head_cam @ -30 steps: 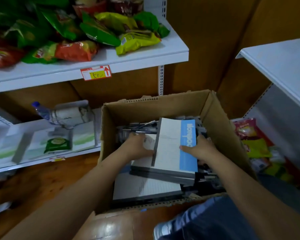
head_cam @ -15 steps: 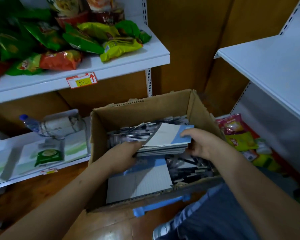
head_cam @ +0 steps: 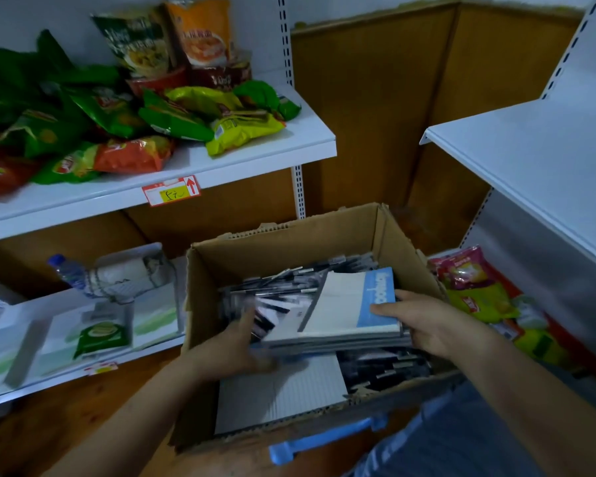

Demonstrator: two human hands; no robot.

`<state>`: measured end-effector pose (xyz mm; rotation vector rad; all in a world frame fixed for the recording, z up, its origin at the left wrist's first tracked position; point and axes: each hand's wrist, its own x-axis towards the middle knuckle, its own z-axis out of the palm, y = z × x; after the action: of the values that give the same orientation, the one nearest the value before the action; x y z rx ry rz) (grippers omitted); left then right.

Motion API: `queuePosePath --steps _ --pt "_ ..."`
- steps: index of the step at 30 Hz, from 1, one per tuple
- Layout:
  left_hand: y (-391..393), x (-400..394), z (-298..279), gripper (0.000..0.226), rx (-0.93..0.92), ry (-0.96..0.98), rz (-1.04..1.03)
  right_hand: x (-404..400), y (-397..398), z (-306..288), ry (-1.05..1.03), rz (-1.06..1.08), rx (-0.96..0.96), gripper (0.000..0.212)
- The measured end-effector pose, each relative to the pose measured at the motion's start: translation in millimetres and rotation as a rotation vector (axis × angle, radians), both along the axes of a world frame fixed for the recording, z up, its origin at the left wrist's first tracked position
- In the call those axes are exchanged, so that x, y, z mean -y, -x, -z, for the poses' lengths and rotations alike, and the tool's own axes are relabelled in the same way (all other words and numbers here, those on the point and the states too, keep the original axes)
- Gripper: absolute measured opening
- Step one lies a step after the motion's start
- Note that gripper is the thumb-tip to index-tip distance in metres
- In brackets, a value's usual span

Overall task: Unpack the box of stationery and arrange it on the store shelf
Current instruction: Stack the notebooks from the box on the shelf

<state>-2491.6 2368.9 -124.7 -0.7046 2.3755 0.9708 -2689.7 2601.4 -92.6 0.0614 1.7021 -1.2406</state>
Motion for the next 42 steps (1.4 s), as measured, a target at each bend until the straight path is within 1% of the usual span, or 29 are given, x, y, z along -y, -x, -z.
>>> queuePosePath --steps 2,3,5,7,9,12,15,17,18,19,20,23,24,27,30,32,33,35,36,38,40,42 --pt "-4 -2 8 0.138 0.265 0.182 0.165 0 0 1 -0.054 -0.055 -0.125 0.046" --pt "-3 -3 9 0.137 0.34 0.234 0.21 -1 -1 2 -0.078 -0.079 -0.173 0.05" --pt "4 -3 10 0.13 0.392 0.297 0.272 -4 -6 2 -0.097 -0.125 -0.229 0.055" --pt "13 -2 6 0.113 0.356 0.402 0.297 -7 -12 0 -0.109 -0.177 -0.281 0.059" --pt "18 0 4 0.095 0.27 0.444 0.235 -9 -13 -7 -0.107 -0.201 -0.297 0.062" --pt "20 5 2 0.081 0.209 0.351 0.15 -8 -10 -20 -0.074 -0.184 -0.247 0.059" --pt "19 12 -3 0.045 0.159 0.25 0.19 -7 -3 -22 -0.037 -0.128 -0.202 0.052" --pt "18 13 -13 0.023 0.107 0.243 0.198 -8 0 -23 -0.02 -0.083 -0.172 0.045" --pt "18 12 -23 0.015 0.064 0.256 0.186 -9 2 -25 -0.003 -0.074 -0.15 0.04" --pt "17 11 -35 0.013 0.007 0.26 0.168 -11 3 -29 0.023 -0.076 -0.126 0.038" --pt "16 9 -49 0.016 -0.036 0.25 0.141 -13 5 -33 0.052 -0.083 -0.104 0.036" --pt "8 10 -90 0.033 -0.098 0.205 0.084 -18 13 -48 0.138 -0.124 -0.116 0.034" --pt "4 11 -103 0.032 -0.119 0.185 0.07 -20 16 -54 0.159 -0.144 -0.133 0.036" --pt "-9 16 -137 0.008 -0.181 0.191 0.007 -25 21 -71 0.231 -0.203 -0.2 0.04" --pt "-23 26 -158 0.007 -0.228 0.143 -0.089 -32 20 -84 0.28 -0.241 -0.318 0.041" --pt "-34 30 -170 0.01 -0.264 0.132 -0.142 -37 19 -92 0.322 -0.237 -0.353 0.039" --pt "-39 31 -176 0.017 -0.287 0.142 -0.159 -40 18 -97 0.346 -0.23 -0.36 0.04" --pt "-48 28 -192 0.041 -0.352 0.152 -0.202 -46 16 -104 0.399 -0.21 -0.38 0.043" --pt "-50 25 -199 0.046 -0.401 0.153 -0.233 -50 15 -108 0.427 -0.198 -0.395 0.044" --pt "-47 16 -213 0.042 -0.534 0.146 -0.318 -62 12 -118 0.468 -0.152 -0.44 0.044" --pt "-36 1 -218 0.031 -0.669 0.082 -0.424 -75 10 -123 0.491 -0.088 -0.487 0.04" --pt "-4 -25 -213 0.035 -0.792 -0.042 -0.431 -106 13 -132 0.482 0.027 -0.573 0.036"
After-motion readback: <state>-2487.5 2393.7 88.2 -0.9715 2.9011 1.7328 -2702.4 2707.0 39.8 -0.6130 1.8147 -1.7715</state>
